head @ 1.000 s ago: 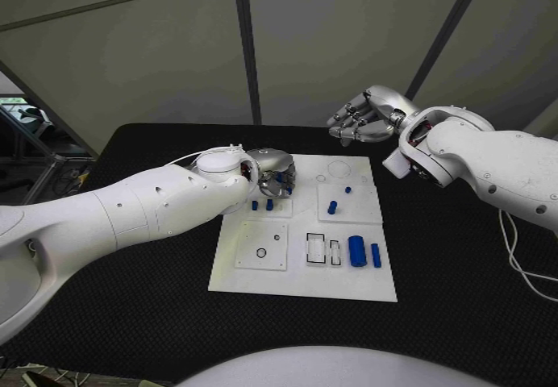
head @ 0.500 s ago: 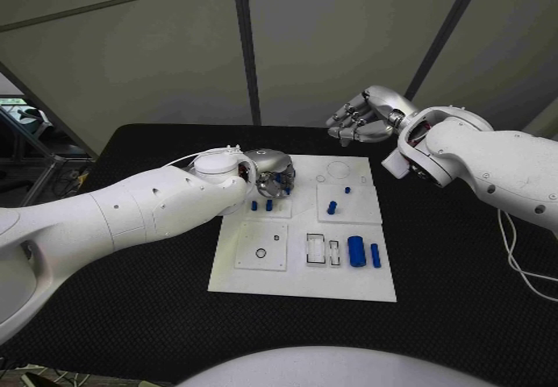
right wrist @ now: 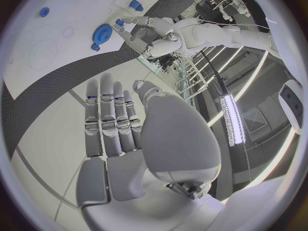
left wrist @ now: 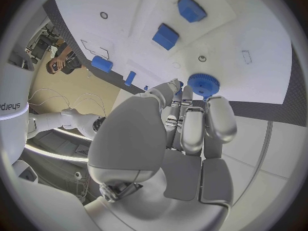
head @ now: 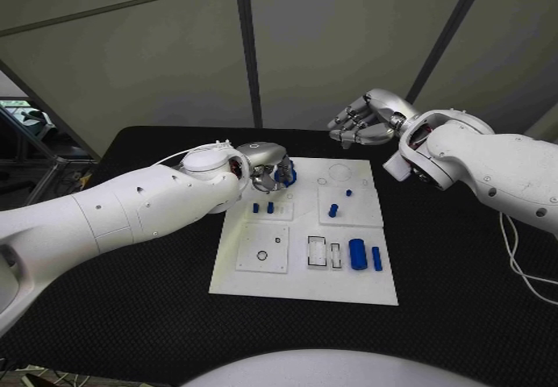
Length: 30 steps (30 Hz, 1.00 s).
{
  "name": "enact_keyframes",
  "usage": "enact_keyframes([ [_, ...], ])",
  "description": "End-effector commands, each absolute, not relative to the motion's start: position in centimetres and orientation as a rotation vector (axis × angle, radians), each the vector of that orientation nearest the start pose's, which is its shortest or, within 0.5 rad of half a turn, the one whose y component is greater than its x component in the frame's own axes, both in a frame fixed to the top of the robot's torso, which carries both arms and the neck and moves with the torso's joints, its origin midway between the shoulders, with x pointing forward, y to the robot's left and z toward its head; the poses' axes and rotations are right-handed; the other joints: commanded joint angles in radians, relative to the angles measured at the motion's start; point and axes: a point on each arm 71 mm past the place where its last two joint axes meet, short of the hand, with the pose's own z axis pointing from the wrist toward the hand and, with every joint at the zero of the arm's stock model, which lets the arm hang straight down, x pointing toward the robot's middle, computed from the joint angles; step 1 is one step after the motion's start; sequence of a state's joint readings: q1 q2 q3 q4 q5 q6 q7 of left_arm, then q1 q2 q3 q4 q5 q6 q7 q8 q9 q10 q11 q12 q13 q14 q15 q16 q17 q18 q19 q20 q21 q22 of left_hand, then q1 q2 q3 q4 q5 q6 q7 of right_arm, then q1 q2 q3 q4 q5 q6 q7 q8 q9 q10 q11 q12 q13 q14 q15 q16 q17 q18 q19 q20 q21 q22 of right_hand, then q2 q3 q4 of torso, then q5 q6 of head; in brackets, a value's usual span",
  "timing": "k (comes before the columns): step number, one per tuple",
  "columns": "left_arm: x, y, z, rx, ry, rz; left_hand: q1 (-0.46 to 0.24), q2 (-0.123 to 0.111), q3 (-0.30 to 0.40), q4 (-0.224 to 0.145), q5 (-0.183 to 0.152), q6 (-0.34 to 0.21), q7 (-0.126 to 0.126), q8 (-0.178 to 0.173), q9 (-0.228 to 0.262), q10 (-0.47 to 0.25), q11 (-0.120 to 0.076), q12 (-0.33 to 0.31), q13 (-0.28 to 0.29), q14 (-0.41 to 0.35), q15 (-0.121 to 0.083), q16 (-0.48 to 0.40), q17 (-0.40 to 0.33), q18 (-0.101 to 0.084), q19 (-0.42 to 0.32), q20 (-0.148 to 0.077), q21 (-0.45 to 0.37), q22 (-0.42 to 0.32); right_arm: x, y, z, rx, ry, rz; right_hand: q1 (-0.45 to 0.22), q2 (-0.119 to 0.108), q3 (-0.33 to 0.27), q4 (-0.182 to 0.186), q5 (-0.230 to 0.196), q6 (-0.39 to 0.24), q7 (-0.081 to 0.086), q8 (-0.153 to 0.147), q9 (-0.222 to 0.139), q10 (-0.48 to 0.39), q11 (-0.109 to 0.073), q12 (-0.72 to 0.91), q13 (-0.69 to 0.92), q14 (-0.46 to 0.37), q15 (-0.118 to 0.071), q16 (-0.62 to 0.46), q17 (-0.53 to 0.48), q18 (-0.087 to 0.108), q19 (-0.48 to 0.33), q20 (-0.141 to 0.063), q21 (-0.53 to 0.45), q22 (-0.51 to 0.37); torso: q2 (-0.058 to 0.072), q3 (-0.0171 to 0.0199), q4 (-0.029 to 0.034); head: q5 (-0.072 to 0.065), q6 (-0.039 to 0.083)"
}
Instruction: Assemble the parts on the task board
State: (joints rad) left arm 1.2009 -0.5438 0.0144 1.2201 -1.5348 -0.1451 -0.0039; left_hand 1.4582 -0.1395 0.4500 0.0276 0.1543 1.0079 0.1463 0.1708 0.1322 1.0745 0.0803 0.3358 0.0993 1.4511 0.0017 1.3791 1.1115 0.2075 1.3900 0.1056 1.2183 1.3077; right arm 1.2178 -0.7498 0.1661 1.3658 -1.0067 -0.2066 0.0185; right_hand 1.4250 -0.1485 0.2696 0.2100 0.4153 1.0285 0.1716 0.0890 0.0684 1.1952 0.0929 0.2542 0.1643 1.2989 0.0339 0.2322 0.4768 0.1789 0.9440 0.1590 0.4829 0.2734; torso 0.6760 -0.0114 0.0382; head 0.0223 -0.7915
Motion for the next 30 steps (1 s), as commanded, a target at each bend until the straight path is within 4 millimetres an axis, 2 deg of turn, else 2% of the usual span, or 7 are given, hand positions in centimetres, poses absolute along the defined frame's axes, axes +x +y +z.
enact_keyframes([
  [1,53.2,12.5,-18.5,0.316,1.692,-0.715,-0.007,-0.008,0.008,0.000,0.001,0.008,0.000,-0.007,-0.002,0.008,0.001,-0.006,-0.001,0.005,0.003,0.005,0.003,-0.126,0.007,0.000,0.006,0.061,53.7,-20.1,-11.5,0.246,1.605,1.002,-0.006,0.002,0.006,0.000,0.005,0.007,0.003,-0.004,0.001,0.001,0.004,-0.007,-0.002,0.003,0.007,-0.005,0.001,0.003,-0.002,0.005,-0.006,-0.002,0.000,-0.0001,0.0001,0.002,0.002],
  [8,53.0,14.2,-18.3,0.294,1.733,-0.686,-0.022,-0.014,0.010,0.001,-0.001,0.015,0.001,-0.011,-0.002,0.018,0.001,-0.015,-0.002,0.005,0.003,0.005,0.000,-0.127,0.009,0.001,0.010,0.065,53.8,-20.2,-11.5,0.247,1.606,1.000,-0.006,0.002,0.006,0.000,0.005,0.007,0.003,-0.004,0.001,0.001,0.004,-0.007,-0.002,0.003,0.007,-0.005,0.001,0.003,-0.002,0.005,-0.006,-0.002,0.001,0.0019,0.0001,0.008,0.003],
  [17,53.0,16.4,-18.7,0.255,1.779,-0.648,-0.026,-0.016,0.009,0.002,-0.001,0.016,0.000,-0.012,-0.003,0.021,0.001,-0.017,-0.002,0.004,0.003,0.004,-0.003,-0.127,0.008,0.001,0.009,0.065,53.8,-20.3,-11.5,0.249,1.607,0.997,-0.006,0.002,0.006,0.000,0.005,0.007,0.003,-0.004,0.001,0.001,0.004,-0.007,-0.002,0.003,0.007,-0.005,0.001,0.003,-0.002,0.005,-0.006,-0.002,0.002,0.0004,0.0001,0.012,0.005],
  [24,53.0,16.8,-19.2,0.243,1.791,-0.640,-0.027,-0.016,0.009,0.002,-0.001,0.017,0.000,-0.013,-0.003,0.022,0.001,-0.018,-0.002,0.004,0.003,0.004,-0.004,-0.126,0.008,0.001,0.008,0.065,53.8,-20.3,-11.5,0.249,1.607,0.997,-0.006,0.002,0.006,0.000,0.005,0.007,0.003,-0.004,0.001,0.001,0.004,-0.007,-0.002,0.003,0.007,-0.005,0.001,0.003,-0.002,0.005,-0.006,-0.002,0.003,0.0004,-0.0029,0.016,0.005],
  [30,53.0,16.9,-19.5,0.241,1.800,-0.639,-0.027,-0.016,0.009,0.002,-0.001,0.017,0.000,-0.013,-0.003,0.022,0.001,-0.018,-0.002,0.004,0.003,0.004,-0.004,-0.126,0.008,0.001,0.008,0.065,53.8,-20.3,-11.5,0.248,1.608,0.997,-0.006,0.002,0.006,0.000,0.005,0.007,0.003,-0.004,0.001,0.001,0.004,-0.007,-0.002,0.003,0.007,-0.005,0.001,0.003,-0.002,0.005,-0.006,-0.002,0.003,0.0009,-0.0022,0.016,0.003],
])
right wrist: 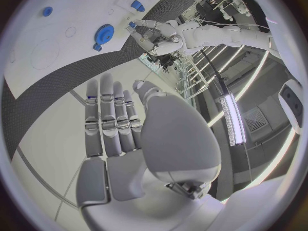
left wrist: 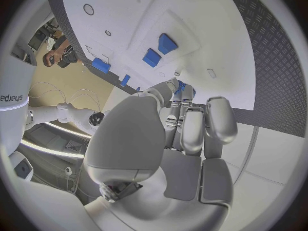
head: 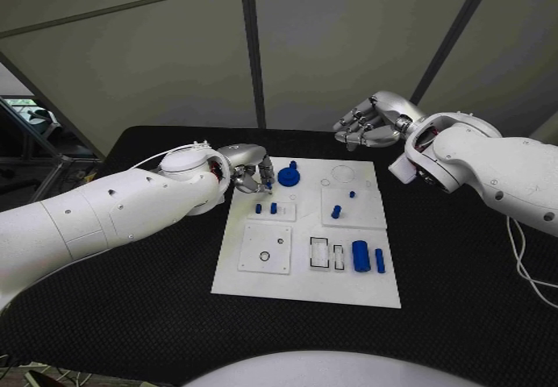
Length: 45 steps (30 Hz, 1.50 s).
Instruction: Assemble the parts on the task board
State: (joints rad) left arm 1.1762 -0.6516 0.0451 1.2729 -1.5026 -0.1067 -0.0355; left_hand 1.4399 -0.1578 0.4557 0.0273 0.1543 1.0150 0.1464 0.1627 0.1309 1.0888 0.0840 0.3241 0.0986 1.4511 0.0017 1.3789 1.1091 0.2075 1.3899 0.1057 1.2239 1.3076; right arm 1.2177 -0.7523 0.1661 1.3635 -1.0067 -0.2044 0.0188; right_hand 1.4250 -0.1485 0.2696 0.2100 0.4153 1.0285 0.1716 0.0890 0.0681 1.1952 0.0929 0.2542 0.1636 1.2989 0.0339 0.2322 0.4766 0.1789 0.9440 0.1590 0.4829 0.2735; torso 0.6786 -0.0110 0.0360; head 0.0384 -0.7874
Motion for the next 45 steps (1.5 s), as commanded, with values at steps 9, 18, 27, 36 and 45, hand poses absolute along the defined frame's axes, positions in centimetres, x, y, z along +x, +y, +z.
enact_keyframes([
  [9,52.9,16.7,-19.8,0.241,1.809,-0.645,-0.011,0.003,0.004,0.003,-0.001,0.012,-0.001,-0.005,-0.002,0.010,-0.004,-0.008,-0.001,0.003,0.003,0.004,-0.002,-0.126,0.007,0.001,0.001,0.064,53.8,-20.2,-11.5,0.248,1.608,0.998,-0.006,0.002,0.006,0.000,0.005,0.007,0.003,-0.004,0.001,0.001,0.004,-0.006,-0.001,0.003,0.007,-0.005,0.002,0.003,-0.002,0.005,-0.006,-0.002,0.000,0.0004,-0.0006,0.000,-0.003],
  [18,53.0,16.3,-20.3,0.243,1.822,-0.647,-0.011,0.003,0.004,0.003,-0.001,0.012,-0.001,-0.005,-0.002,0.011,-0.004,-0.008,-0.001,0.003,0.003,0.003,-0.004,-0.126,0.006,0.001,-0.001,0.063,53.8,-20.2,-11.5,0.247,1.609,0.999,-0.006,0.002,0.006,0.000,0.005,0.007,0.003,-0.004,0.001,0.001,0.004,-0.006,-0.001,0.003,0.007,-0.005,0.002,0.003,-0.002,0.005,-0.006,-0.002,0.000,0.0001,-0.0003,-0.001,-0.004],
  [27,53.1,16.2,-20.8,0.238,1.853,-0.628,-0.014,0.000,0.003,0.003,-0.002,0.012,-0.001,-0.007,-0.002,0.012,-0.004,-0.011,-0.001,0.002,0.003,0.002,-0.007,-0.125,0.005,0.001,-0.003,0.062,53.8,-20.2,-11.5,0.247,1.609,1.000,-0.006,0.002,0.006,0.000,0.005,0.007,0.003,-0.004,0.001,0.001,0.004,-0.006,-0.001,0.003,0.007,-0.005,0.002,0.003,-0.002,0.005,-0.006,-0.002,0.000,0.0003,-0.0007,-0.003,-0.007],
  [36,53.1,16.2,-21.0,0.237,1.871,-0.618,-0.016,0.001,0.003,0.001,-0.003,0.017,-0.004,-0.007,-0.002,0.020,-0.006,-0.011,0.001,0.001,0.001,0.002,-0.009,-0.125,0.004,0.000,-0.004,0.063,53.8,-20.2,-11.5,0.248,1.609,0.998,-0.006,0.002,0.006,0.000,0.005,0.007,0.003,-0.004,0.001,0.001,0.004,-0.006,-0.001,0.003,0.007,-0.005,0.002,0.003,-0.002,0.005,-0.006,-0.002,-0.001,-0.0004,0.0002,-0.004,-0.009],
  [45,53.0,16.3,-21.0,0.240,1.873,-0.620,-0.016,0.002,0.003,-0.001,-0.004,0.021,-0.005,-0.007,-0.001,0.025,-0.008,-0.010,0.003,0.001,0.000,0.002,-0.008,-0.125,0.004,0.000,-0.004,0.063,53.8,-20.3,-11.5,0.248,1.609,0.997,-0.006,0.002,0.006,0.000,0.005,0.007,0.003,-0.004,0.001,0.001,0.004,-0.006,-0.001,0.003,0.007,-0.005,0.002,0.003,-0.002,0.005,-0.006,-0.002,-0.001,-0.0002,0.0004,-0.004,-0.010],
])
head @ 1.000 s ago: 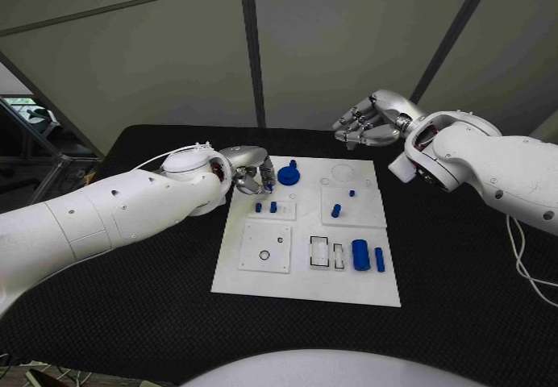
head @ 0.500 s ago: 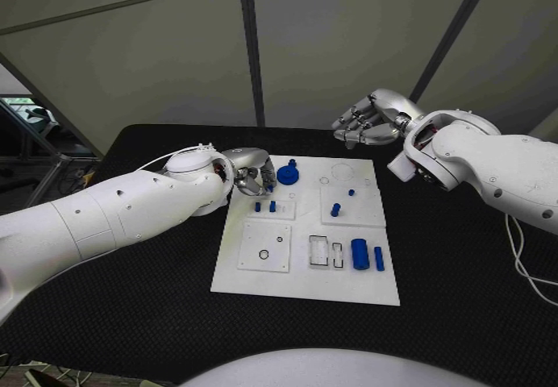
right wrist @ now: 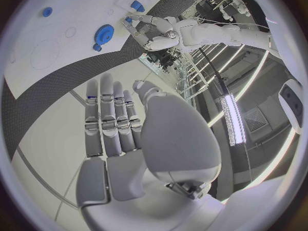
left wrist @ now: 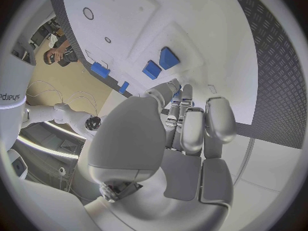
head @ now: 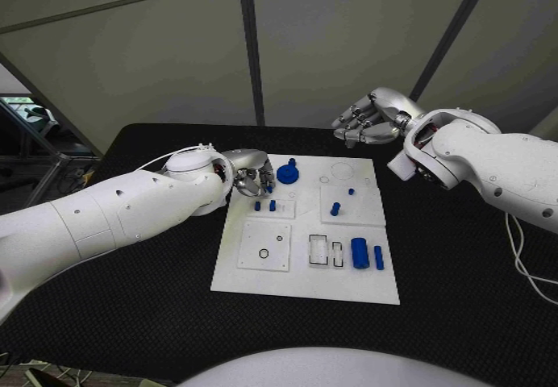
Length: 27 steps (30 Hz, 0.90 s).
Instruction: Assemble the parts on the task board
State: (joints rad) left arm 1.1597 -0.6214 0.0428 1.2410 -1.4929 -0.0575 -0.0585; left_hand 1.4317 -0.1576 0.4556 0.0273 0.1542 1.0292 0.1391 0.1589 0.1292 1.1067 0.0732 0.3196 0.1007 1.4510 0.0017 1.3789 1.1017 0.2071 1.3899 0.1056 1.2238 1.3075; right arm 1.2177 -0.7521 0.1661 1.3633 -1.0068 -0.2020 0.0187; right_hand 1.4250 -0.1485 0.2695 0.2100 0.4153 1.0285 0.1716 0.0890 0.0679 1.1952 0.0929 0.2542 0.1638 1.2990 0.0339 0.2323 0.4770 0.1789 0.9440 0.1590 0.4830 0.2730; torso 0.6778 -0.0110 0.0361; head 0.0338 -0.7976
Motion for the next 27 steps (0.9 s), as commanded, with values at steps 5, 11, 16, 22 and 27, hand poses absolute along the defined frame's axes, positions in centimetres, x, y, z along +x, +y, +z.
enact_keyframes([
  [5,53.0,16.3,-21.0,0.239,1.869,-0.621,-0.014,-0.005,0.001,-0.003,-0.004,-0.016,0.009,-0.021,-0.007,0.003,0.007,-0.015,0.001,0.000,0.002,0.002,-0.003,-0.125,0.004,0.000,-0.005,0.064,53.8,-20.3,-11.5,0.249,1.609,0.996,-0.006,0.002,0.007,-0.001,0.005,0.008,0.002,-0.003,0.002,0.002,0.004,-0.006,-0.001,0.004,0.007,-0.006,0.002,0.003,-0.001,0.005,-0.007,-0.002,0.000,-0.0003,0.0008,0.001,0.001],
  [11,53.0,16.4,-21.0,0.236,1.873,-0.615,-0.025,-0.018,-0.001,-0.006,-0.004,-0.098,0.022,-0.079,-0.037,-0.008,0.014,-0.041,0.000,-0.004,0.009,0.002,-0.011,-0.123,-0.001,0.005,-0.014,0.062,53.8,-20.4,-11.5,0.252,1.609,0.989,-0.007,-0.001,0.008,-0.004,0.005,0.005,0.004,-0.005,0.001,-0.005,0.006,-0.011,-0.003,0.000,0.009,-0.012,0.002,0.003,-0.002,0.005,-0.011,-0.003,0.000,0.0001,-0.0006,0.001,0.002],
  [16,53.0,16.7,-21.0,0.230,1.872,-0.607,-0.026,-0.022,-0.006,-0.010,-0.004,-0.162,0.032,-0.100,-0.058,-0.011,0.022,-0.055,0.000,-0.005,0.014,0.002,-0.016,-0.122,-0.004,0.010,-0.020,0.061,53.9,-20.6,-11.6,0.220,1.615,0.951,0.005,-0.008,0.018,-0.020,-0.003,-0.011,0.017,-0.013,0.000,-0.064,0.023,-0.049,-0.025,0.011,0.014,-0.015,0.004,0.003,0.008,0.006,-0.012,-0.004,-0.001,-0.0002,0.0002,0.000,0.003],
  [22,53.0,17.4,-20.9,0.217,1.860,-0.607,-0.023,-0.023,-0.016,-0.013,-0.003,-0.267,0.038,-0.105,-0.072,-0.013,0.024,-0.066,0.002,-0.007,0.017,0.003,-0.019,-0.121,-0.006,0.013,-0.025,0.060,53.9,-20.9,-11.9,0.131,1.629,0.858,0.028,-0.011,0.014,-0.061,-0.081,-0.013,0.009,-0.012,0.001,-0.088,0.019,-0.071,-0.050,0.090,-0.002,0.023,0.027,0.006,0.068,-0.013,0.031,0.020,0.000,-0.0004,-0.0003,-0.002,0.007],
  [27,53.0,18.2,-20.4,0.190,1.825,-0.622,-0.023,-0.023,-0.019,-0.012,-0.002,-0.242,0.039,-0.098,-0.068,-0.022,0.028,-0.074,0.001,-0.010,0.019,0.001,-0.026,-0.116,-0.017,0.014,-0.049,0.048,53.9,-21.3,-12.3,0.033,1.624,0.735,0.035,0.002,0.007,-0.089,-0.109,0.007,-0.008,-0.005,0.003,-0.060,0.002,-0.068,-0.066,0.197,-0.028,0.113,0.078,0.004,0.144,-0.048,0.117,0.070,-0.001,-0.0006,-0.0002,-0.004,0.009],
])
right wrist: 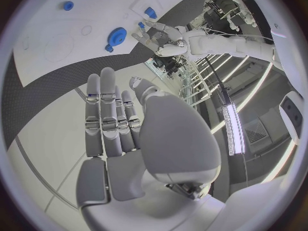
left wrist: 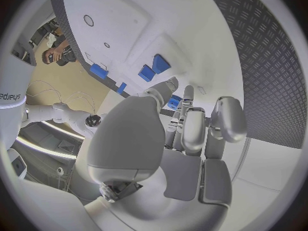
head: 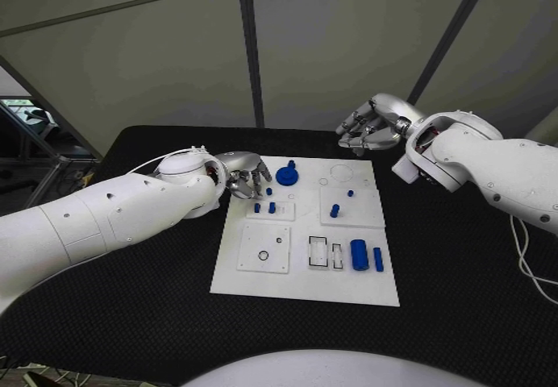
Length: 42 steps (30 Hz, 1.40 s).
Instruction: Assemble the parts on the task board
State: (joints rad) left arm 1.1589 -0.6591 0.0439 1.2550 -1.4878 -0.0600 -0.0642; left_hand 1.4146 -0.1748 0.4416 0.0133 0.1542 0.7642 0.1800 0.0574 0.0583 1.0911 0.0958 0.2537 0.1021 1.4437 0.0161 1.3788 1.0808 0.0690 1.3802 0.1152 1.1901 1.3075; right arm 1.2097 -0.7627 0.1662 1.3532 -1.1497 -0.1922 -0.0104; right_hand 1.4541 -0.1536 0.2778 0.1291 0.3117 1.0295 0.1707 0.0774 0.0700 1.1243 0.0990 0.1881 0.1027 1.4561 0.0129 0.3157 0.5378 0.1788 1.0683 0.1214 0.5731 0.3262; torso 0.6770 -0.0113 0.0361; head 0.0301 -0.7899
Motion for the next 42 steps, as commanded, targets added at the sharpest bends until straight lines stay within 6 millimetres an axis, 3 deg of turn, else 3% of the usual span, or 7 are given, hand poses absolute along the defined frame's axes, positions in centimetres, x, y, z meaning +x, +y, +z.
enact_keyframes([
  [1,53.1,18.4,-20.3,0.180,1.813,-0.628,-0.005,-0.004,-0.004,0.002,-0.002,0.070,-0.001,0.013,0.009,-0.016,0.009,-0.015,-0.003,-0.008,0.008,-0.005,-0.019,0.030,-0.027,0.006,-0.052,0.029,53.8,-21.4,-12.5,0.009,1.622,0.706,0.002,0.010,0.000,-0.013,-0.007,0.013,-0.011,0.008,0.001,0.021,-0.007,-0.004,-0.011,0.048,-0.012,0.067,0.040,0.003,0.033,-0.019,0.056,0.035,0.000,0.0000,-0.0003,-0.003,0.004],
  [9,53.3,21.7,-17.7,-0.201,1.639,-0.857,-0.019,0.004,0.021,0.005,-0.002,0.184,-0.001,0.058,0.018,-0.015,0.013,-0.014,-0.002,-0.057,0.013,-0.045,-0.111,0.083,-0.176,0.012,-0.325,-0.117,52.7,-21.7,-14.9,-0.196,1.623,0.509,-0.010,0.011,0.039,-0.031,-0.015,0.049,-0.026,0.001,-0.001,0.072,-0.022,-0.035,-0.034,0.062,-0.027,0.580,0.400,0.003,0.042,-0.034,0.213,0.148,0.002,0.0019,0.0007,-0.044,0.021],
  [10,53.3,22.1,-17.5,-0.263,1.625,-0.885,-0.019,0.003,0.026,0.003,-0.003,0.198,0.000,0.064,0.019,-0.016,0.012,-0.014,-0.003,-0.106,0.015,-0.099,-0.222,0.096,-0.219,0.012,-0.399,-0.157,52.6,-21.7,-15.1,-0.207,1.623,0.500,-0.010,0.008,0.041,-0.033,-0.018,0.049,-0.025,0.000,-0.001,0.073,-0.025,-0.037,-0.034,0.064,-0.027,0.604,0.420,0.002,0.039,-0.033,0.217,0.152,0.002,0.0019,0.0007,-0.044,0.021],
  [11,53.3,22.6,-17.3,-0.367,1.599,-0.932,-0.017,0.006,0.036,0.000,-0.002,0.208,0.001,0.070,0.019,-0.017,0.016,-0.013,-0.003,-0.248,0.013,-0.262,-0.498,0.104,-0.250,0.012,-0.454,-0.187,52.4,-21.7,-15.4,-0.223,1.624,0.487,-0.010,0.008,0.049,-0.034,-0.032,0.050,-0.025,-0.002,-0.001,0.075,-0.026,-0.042,-0.034,0.067,-0.025,0.642,0.449,0.000,0.042,-0.033,0.240,0.177,0.003,0.0015,0.0003,-0.055,0.025],
  [13,53.2,23.5,-17.0,-0.543,1.548,-1.014,-0.015,0.009,0.048,-0.006,-0.002,0.213,0.003,0.071,0.015,-0.020,0.019,-0.011,-0.004,-0.278,0.012,-0.339,-0.576,0.111,-0.275,0.013,-0.509,-0.220,52.1,-21.7,-16.1,-0.250,1.630,0.464,-0.014,0.003,0.064,-0.034,-0.048,0.046,-0.024,-0.008,-0.002,0.073,-0.026,-0.052,-0.035,0.071,-0.024,0.717,0.508,-0.010,0.065,-0.032,0.307,0.256,0.002,0.0009,0.0001,-0.058,0.027],
  [23,51.6,24.8,-15.9,-0.836,1.401,-1.314,-0.047,0.008,0.007,-0.002,-0.005,0.205,0.013,0.072,0.010,-0.062,0.030,0.004,-0.007,-0.340,0.027,-0.480,-0.671,0.114,-0.352,0.028,-0.620,-0.293,51.0,-21.7,-18.6,-0.306,1.678,0.395,-0.037,-0.022,0.088,-0.030,-0.057,0.020,-0.022,-0.014,-0.004,0.039,-0.014,-0.085,-0.038,0.069,-0.014,0.830,0.593,-0.020,0.074,-0.025,0.392,0.352,0.002,-0.0004,0.0004,-0.060,0.024],
  [42,50.4,24.6,-15.6,-0.876,1.354,-1.438,-0.037,0.026,-0.009,-0.006,-0.005,0.204,0.015,0.075,0.010,-0.061,0.030,0.020,-0.005,-0.341,0.028,-0.499,-0.688,0.115,-0.350,0.028,-0.639,-0.312,50.2,-20.4,-20.1,-0.339,1.717,0.420,-0.034,-0.021,0.110,-0.040,-0.053,0.020,-0.023,-0.006,0.000,0.031,-0.012,-0.080,-0.035,0.075,-0.010,0.925,0.668,-0.031,0.097,-0.022,0.468,0.444,0.002,0.0003,-0.0003,-0.058,0.018],
])
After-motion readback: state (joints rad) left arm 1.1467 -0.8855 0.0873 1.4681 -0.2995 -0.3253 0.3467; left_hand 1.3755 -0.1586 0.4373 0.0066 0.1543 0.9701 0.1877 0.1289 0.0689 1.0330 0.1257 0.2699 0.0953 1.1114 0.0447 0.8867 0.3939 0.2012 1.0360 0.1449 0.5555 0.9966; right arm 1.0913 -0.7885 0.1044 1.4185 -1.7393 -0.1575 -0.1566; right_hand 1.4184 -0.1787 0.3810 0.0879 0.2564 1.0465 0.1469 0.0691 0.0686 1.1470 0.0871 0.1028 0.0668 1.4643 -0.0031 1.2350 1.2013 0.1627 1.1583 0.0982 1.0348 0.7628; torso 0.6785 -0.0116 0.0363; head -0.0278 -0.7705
